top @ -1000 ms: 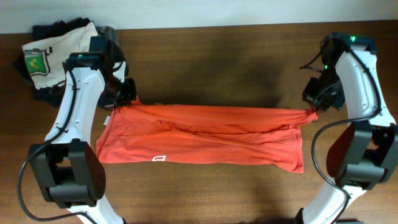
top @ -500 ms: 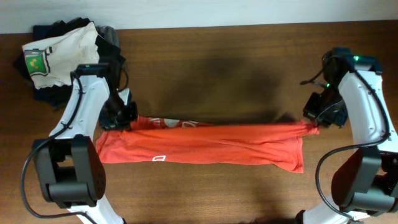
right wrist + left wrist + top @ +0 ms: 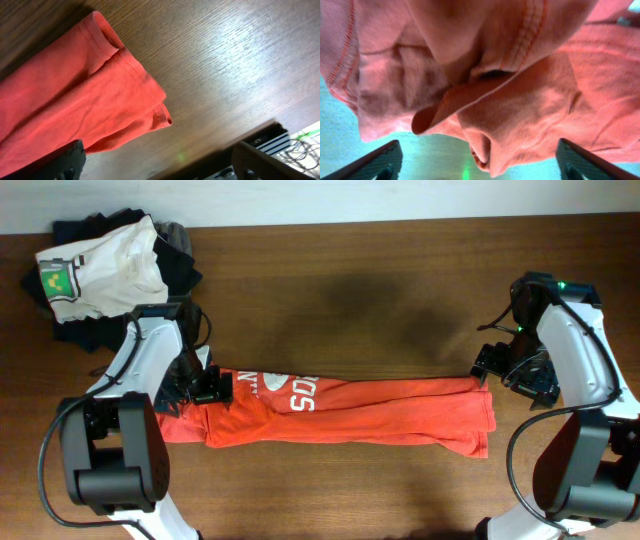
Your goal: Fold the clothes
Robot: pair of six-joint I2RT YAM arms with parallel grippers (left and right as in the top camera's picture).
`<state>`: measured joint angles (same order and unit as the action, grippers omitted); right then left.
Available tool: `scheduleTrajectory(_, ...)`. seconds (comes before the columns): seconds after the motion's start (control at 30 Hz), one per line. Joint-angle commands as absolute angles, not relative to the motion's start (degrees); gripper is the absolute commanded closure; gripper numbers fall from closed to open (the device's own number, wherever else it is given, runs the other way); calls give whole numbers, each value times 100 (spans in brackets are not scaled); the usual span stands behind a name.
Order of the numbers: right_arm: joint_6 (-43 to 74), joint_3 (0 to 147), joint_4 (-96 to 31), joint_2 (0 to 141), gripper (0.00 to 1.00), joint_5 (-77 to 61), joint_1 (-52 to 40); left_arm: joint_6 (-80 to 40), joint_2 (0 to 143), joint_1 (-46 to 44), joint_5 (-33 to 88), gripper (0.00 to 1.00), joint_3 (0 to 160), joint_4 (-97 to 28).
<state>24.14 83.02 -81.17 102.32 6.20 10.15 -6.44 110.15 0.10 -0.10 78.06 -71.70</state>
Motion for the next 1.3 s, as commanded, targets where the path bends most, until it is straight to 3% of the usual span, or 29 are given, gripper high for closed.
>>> scheduleTrajectory(0.0, 2272, 8346, -8138, 10134, 2, 666, 1046, -598, 10960, 43, -80, 1, 8060, -7188)
scheduleTrajectory(0.03, 2215, 8405, -8136, 10134, 2, 539, 1046, -596, 10901, 43, 5, 1, 8224, -7231)
scheduleTrajectory(0.07, 1988, 8440, -8093, 10134, 1, 226, 1046, -593, 10829, 32, 180, 7, 8350, -7247)
scheduleTrajectory(0.1, 1719, 8444, -8009, 10134, 1, -163, 1046, -591, 10753, 3, 429, 16, 8423, -7210)
scheduleTrajectory(0.13, 1372, 8444, -7911, 10134, 7, -674, 1044, -558, 10672, -47, 738, 30, 8440, -7109)
scheduleTrajectory(0.23, 1050, 8436, -7747, 10147, 60, -1269, 893, -165, 10586, -429, 1636, 81, 8433, -6831)
scheduleTrajectory(0.27, 1052, 8416, -7712, 10147, 78, -1269, 805, -167, 10617, -613, 1623, 90, 8392, -6764)
scheduleTrajectory(0.33, 1050, 8333, -7640, 10149, 90, -1267, 569, -174, 10639, -906, 1619, 99, 8211, -6490)
scheduleTrajectory(0.37, 1050, 8211, -7509, 10151, 95, -1267, 355, -255, 10680, -1133, 1619, 99, 7994, -6180)
scheduleTrajectory(0.57, 1577, 7286, -6405, 10151, 96, -1050, -156, -642, 11133, -1435, 1461, 99, 7293, -5426)
scheduleTrajectory(0.87, 1706, 5739, -4827, 10162, 96, -937, -58, -683, 11727, -495, 873, 99, 7057, -5380)
scheduleTrajectory(1.27, 1826, 6353, -5251, 10160, 96, -683, 458, -687, 11561, 821, 357, 99, 7054, -5774)
